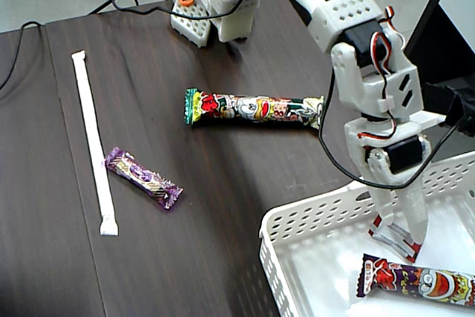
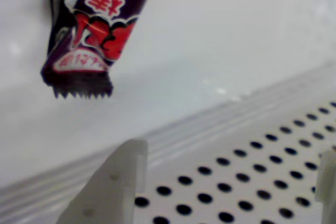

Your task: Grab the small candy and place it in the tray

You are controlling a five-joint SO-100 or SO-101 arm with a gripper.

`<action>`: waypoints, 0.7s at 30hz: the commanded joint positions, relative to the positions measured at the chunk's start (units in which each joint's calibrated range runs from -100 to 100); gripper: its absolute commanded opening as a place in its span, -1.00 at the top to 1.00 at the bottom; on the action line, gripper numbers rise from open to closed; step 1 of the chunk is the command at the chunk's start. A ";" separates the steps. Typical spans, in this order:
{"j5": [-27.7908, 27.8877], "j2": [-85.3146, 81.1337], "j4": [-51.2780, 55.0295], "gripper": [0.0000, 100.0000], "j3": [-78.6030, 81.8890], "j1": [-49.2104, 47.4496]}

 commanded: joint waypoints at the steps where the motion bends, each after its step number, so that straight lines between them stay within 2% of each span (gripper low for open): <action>1: 0.14 -5.29 1.59 0.62 -9.04 2.19; 8: 0.30 -8.89 1.93 0.99 -10.87 3.66; 16: 0.04 -19.11 16.40 0.97 -10.23 5.58; 21: 0.30 -27.14 30.78 0.97 -8.22 7.93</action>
